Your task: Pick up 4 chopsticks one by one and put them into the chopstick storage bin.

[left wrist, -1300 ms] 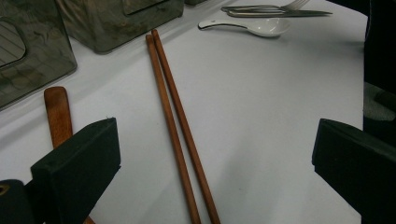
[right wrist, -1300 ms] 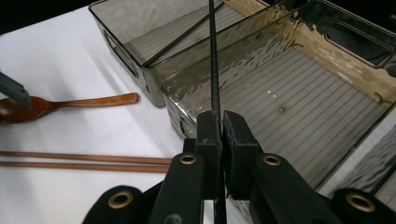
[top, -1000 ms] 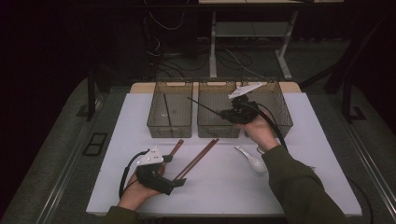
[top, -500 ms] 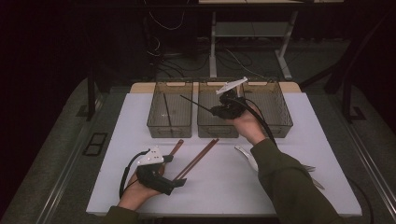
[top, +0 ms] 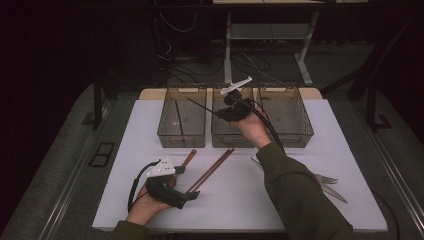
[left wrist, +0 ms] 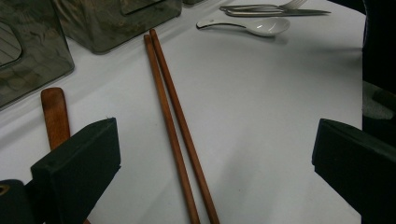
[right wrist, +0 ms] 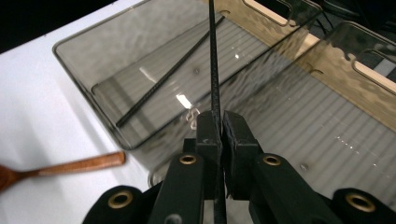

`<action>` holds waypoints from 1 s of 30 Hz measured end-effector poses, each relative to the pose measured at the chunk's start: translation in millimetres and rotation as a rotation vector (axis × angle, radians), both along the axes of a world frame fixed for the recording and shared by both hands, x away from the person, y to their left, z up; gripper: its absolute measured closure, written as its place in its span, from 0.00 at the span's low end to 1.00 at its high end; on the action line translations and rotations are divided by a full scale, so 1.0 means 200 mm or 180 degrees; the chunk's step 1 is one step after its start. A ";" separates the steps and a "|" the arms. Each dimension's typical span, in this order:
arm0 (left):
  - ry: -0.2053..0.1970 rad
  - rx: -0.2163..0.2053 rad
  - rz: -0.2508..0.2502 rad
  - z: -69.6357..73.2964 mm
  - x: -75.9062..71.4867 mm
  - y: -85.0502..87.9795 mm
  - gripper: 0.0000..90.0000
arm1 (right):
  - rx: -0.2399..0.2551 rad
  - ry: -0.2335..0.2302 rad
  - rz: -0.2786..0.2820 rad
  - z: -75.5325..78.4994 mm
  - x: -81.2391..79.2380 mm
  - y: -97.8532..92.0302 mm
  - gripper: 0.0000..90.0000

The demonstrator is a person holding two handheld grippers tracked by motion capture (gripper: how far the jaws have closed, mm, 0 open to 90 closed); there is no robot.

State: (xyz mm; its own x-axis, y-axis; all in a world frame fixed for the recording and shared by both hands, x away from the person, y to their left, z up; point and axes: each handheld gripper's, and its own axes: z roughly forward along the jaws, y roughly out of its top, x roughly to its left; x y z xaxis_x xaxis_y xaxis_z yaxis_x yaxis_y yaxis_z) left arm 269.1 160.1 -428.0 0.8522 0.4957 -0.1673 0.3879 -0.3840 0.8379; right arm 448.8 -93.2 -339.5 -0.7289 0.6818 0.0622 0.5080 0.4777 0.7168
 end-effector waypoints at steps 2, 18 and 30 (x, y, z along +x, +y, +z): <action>-0.0002 -0.0014 0.0005 0.00 0.00 0.00 0.00 | -0.0004 0.0022 -0.0010 0.00 0.02 0.04 0.95; 0.0000 -0.0051 -0.0001 0.01 -0.01 0.00 0.00 | -0.0166 0.0133 -0.0090 -0.03 0.20 0.34 0.95; 0.0002 -0.0088 -0.0002 0.01 0.00 0.01 0.00 | -0.0290 0.0289 -0.0182 -0.09 0.29 0.50 0.95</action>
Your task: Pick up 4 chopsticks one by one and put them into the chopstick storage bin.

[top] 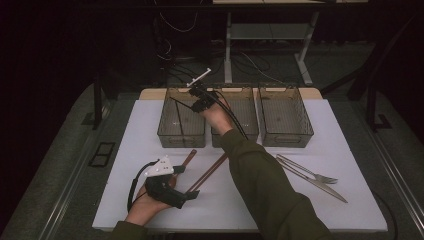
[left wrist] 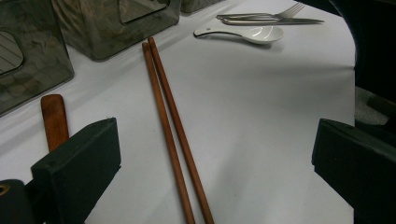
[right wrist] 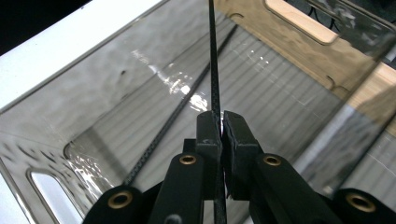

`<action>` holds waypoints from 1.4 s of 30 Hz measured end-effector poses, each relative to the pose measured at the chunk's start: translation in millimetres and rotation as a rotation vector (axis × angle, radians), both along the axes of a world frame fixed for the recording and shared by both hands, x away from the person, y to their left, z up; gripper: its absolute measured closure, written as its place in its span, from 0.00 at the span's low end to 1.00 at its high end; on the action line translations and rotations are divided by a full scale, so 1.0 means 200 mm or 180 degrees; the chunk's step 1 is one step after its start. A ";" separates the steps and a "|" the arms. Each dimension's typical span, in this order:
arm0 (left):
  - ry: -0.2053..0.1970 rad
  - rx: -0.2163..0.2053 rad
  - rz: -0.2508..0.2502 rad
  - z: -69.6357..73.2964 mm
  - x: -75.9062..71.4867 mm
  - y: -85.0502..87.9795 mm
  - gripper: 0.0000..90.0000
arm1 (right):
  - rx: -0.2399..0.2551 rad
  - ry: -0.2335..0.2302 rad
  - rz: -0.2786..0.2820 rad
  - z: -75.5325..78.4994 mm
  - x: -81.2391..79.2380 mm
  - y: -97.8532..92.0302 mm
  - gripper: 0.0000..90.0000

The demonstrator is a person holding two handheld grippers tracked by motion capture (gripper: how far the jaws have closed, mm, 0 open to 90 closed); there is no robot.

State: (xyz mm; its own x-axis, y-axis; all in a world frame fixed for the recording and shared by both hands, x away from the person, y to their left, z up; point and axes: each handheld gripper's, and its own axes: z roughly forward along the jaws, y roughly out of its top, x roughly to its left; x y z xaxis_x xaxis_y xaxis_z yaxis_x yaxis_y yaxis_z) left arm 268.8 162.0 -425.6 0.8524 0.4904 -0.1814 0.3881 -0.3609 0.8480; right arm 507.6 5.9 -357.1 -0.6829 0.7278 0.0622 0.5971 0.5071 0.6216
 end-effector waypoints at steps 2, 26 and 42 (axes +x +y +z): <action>-0.0003 -0.0004 -0.0004 0.00 0.00 0.00 0.00 | -0.0049 0.0019 0.0027 0.00 0.00 0.04 0.95; -0.0013 0.0026 0.0026 0.00 0.00 0.00 0.00 | 0.0413 -0.0235 0.0258 0.15 -0.10 -0.22 0.40; 0.0003 0.0057 0.0033 -0.01 0.00 -0.01 0.00 | 0.0781 -0.0775 0.0174 0.31 -0.36 -0.66 0.19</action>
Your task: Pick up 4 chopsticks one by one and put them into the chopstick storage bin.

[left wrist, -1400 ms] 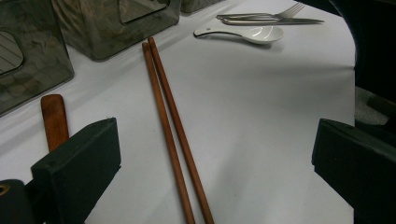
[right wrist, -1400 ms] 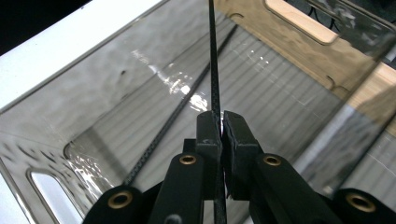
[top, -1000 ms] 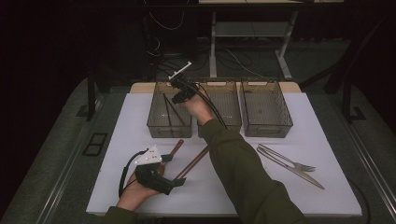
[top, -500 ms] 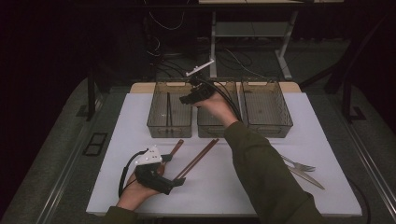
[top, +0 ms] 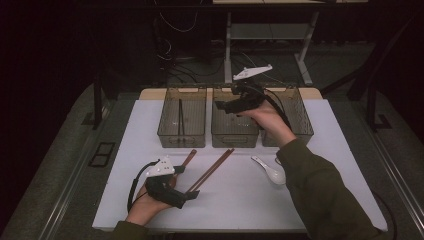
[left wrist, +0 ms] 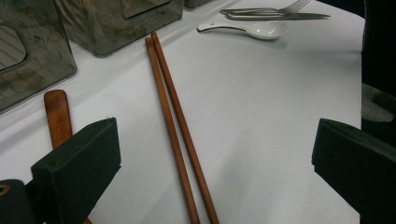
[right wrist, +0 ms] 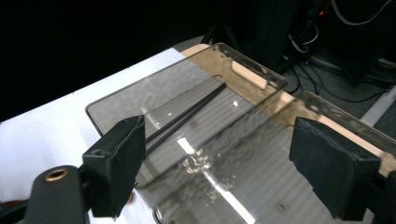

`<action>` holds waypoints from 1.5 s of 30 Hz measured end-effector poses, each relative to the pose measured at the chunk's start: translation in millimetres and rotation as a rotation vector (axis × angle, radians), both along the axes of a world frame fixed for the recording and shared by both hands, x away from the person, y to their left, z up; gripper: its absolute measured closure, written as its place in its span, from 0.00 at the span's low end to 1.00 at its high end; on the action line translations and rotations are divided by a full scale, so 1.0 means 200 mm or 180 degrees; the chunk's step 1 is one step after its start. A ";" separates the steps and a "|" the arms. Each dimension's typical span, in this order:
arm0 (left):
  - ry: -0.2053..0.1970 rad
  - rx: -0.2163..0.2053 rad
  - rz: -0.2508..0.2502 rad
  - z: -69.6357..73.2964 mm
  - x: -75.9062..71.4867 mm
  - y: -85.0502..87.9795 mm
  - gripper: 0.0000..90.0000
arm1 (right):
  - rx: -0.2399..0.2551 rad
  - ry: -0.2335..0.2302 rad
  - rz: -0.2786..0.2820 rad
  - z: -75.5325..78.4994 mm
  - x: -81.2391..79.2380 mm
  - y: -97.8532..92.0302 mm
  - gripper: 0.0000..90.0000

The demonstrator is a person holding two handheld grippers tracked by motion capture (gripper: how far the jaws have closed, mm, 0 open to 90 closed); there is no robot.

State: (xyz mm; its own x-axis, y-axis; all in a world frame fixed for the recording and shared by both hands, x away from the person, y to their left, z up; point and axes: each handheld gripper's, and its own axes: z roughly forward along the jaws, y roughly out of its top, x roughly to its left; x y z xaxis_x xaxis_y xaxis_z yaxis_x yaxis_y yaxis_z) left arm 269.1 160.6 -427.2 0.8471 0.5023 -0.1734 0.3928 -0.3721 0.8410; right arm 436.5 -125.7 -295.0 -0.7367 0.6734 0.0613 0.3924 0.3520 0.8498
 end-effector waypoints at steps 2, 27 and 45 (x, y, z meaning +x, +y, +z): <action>-0.0001 -0.0001 0.0001 0.00 0.00 0.00 0.00 | 0.0015 -0.0029 -0.0031 -0.01 -0.03 -0.06 0.17; -0.0005 0.0027 0.0000 0.01 0.01 -0.01 0.00 | 0.0114 -0.0254 -0.0253 -0.28 -0.60 -0.70 0.14; -0.0022 0.0016 0.0012 0.03 0.02 -0.02 0.00 | -0.0083 -0.0057 -0.0314 -0.57 -0.86 -0.85 0.14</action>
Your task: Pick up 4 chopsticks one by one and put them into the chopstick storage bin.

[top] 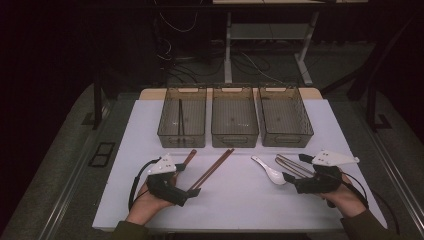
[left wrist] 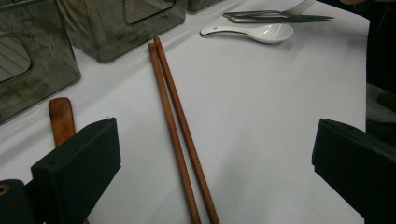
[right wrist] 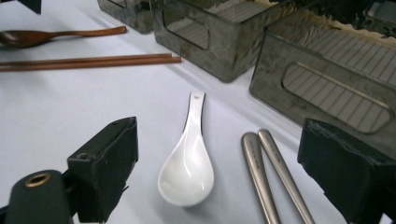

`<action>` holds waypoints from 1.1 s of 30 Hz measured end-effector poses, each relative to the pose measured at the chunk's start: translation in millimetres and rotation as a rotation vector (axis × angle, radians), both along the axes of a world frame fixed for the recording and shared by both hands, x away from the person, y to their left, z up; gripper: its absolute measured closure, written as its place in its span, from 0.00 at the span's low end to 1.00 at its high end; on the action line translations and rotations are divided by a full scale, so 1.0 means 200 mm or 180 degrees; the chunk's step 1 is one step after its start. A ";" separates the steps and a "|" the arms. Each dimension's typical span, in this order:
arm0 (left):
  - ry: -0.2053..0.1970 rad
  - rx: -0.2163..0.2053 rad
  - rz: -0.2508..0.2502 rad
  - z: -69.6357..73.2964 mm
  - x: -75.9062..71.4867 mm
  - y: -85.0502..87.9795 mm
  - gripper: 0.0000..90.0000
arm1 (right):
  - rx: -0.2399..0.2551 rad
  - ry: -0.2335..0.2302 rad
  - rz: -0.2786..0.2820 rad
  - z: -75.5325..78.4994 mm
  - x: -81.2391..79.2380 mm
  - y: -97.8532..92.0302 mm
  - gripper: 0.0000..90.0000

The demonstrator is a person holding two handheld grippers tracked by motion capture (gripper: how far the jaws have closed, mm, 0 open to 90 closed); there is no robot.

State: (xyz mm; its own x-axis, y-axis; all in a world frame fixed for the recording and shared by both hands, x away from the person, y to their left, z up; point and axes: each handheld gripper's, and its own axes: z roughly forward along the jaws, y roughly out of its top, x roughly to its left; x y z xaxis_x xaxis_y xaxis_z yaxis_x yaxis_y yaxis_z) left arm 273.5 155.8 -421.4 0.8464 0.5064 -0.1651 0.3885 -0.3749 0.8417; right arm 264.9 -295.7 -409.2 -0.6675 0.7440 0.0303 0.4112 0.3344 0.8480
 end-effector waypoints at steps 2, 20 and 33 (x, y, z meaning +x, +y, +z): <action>-0.0013 0.0001 -0.0006 0.01 0.01 0.00 0.00 | 0.0009 0.0015 -0.0021 -0.01 -0.01 -0.01 0.14; 0.0037 0.0035 0.0111 0.04 0.10 -0.08 0.02 | 0.0059 0.0095 -0.0101 -0.10 -0.03 -0.08 0.14; 0.0130 0.0010 0.0220 0.06 0.18 -0.13 0.22 | 0.0060 0.0089 -0.0114 -0.10 -0.03 -0.09 0.14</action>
